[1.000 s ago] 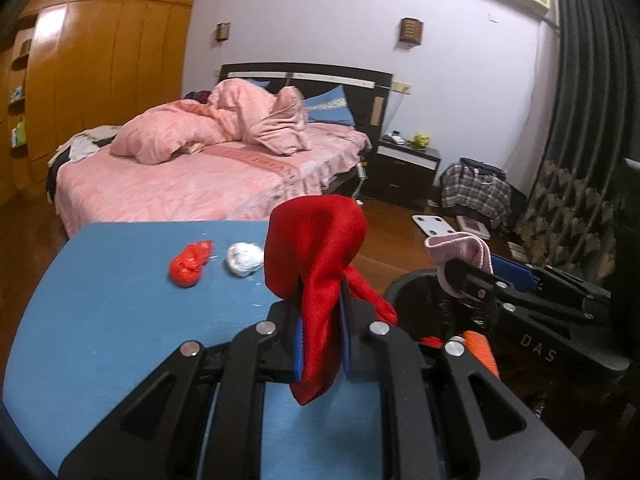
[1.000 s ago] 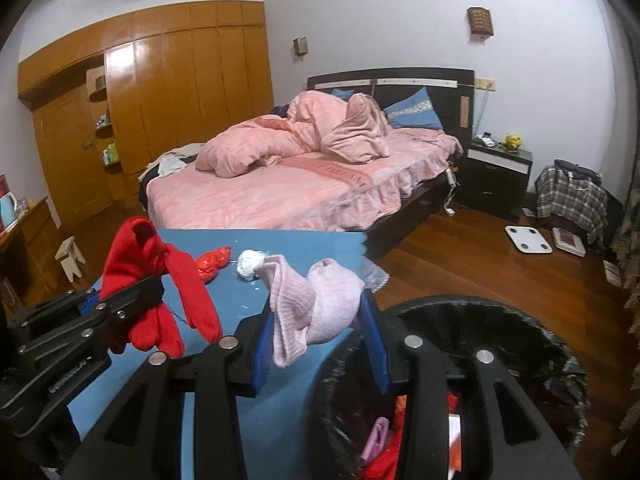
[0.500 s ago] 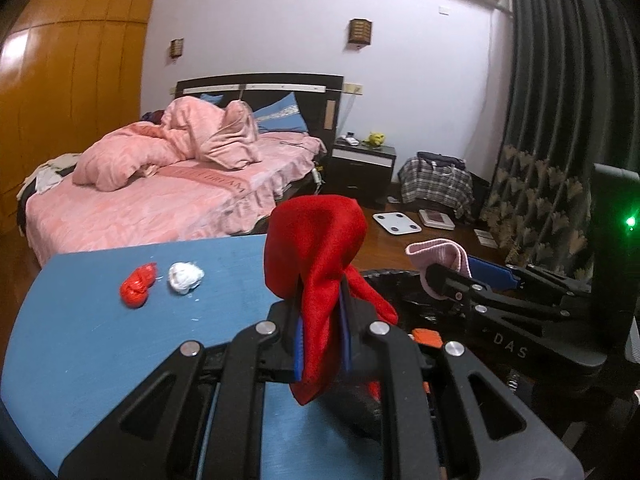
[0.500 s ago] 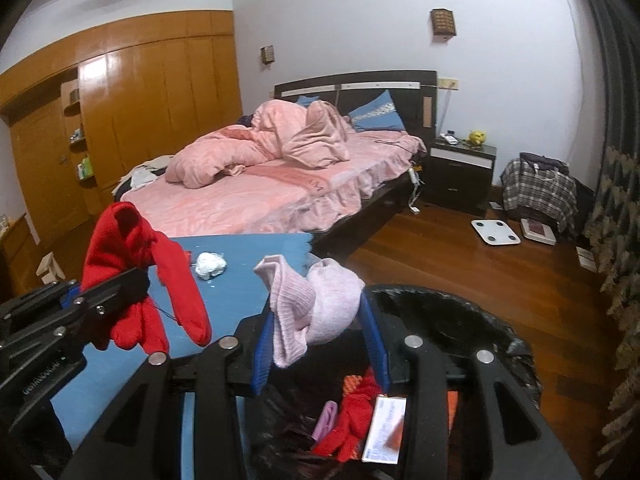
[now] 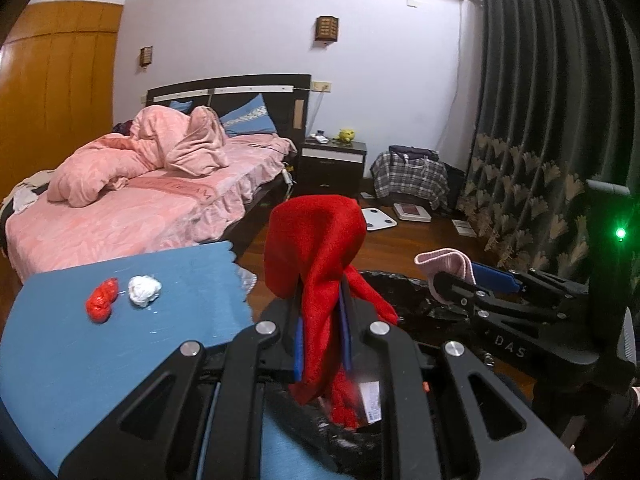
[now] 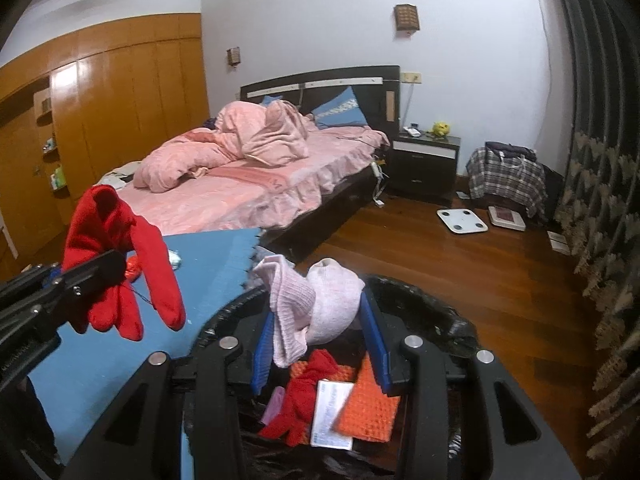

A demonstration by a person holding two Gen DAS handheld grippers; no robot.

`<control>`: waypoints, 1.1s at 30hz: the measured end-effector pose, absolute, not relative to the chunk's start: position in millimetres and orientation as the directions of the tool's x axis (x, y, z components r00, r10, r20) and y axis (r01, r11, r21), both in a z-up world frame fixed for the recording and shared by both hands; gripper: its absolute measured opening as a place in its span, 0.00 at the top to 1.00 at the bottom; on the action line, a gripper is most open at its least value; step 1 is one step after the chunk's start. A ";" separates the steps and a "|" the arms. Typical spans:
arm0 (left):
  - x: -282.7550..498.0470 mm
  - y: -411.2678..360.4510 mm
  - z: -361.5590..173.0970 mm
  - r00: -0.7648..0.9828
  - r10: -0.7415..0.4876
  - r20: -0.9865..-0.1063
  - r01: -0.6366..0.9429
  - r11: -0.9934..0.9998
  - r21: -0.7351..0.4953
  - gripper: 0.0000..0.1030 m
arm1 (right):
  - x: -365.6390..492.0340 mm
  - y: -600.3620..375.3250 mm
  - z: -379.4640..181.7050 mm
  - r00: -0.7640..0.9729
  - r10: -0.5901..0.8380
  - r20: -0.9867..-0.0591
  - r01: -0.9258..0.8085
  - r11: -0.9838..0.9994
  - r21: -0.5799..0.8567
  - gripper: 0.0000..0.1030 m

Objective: Collect trash
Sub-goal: 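Open both tools over the bin, dropping the pink sock and red glove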

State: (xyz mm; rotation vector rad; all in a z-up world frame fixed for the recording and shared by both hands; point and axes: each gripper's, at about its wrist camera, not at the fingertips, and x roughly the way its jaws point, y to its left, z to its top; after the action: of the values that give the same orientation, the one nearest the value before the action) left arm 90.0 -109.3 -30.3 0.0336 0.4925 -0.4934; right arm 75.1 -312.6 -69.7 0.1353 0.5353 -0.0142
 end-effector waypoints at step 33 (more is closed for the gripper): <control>150.8 -167.4 -100.4 0.616 -0.523 -0.589 0.548 0.822 -0.156 0.74 | 96.8 -374.8 -118.4 0.792 -0.026 -0.610 0.146 0.978 0.148 0.54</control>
State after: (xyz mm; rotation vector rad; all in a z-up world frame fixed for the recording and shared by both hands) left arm 150.8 -167.4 -100.4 0.0412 0.6648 -0.6168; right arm 96.8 -374.8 -118.4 0.1912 0.6507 -0.0931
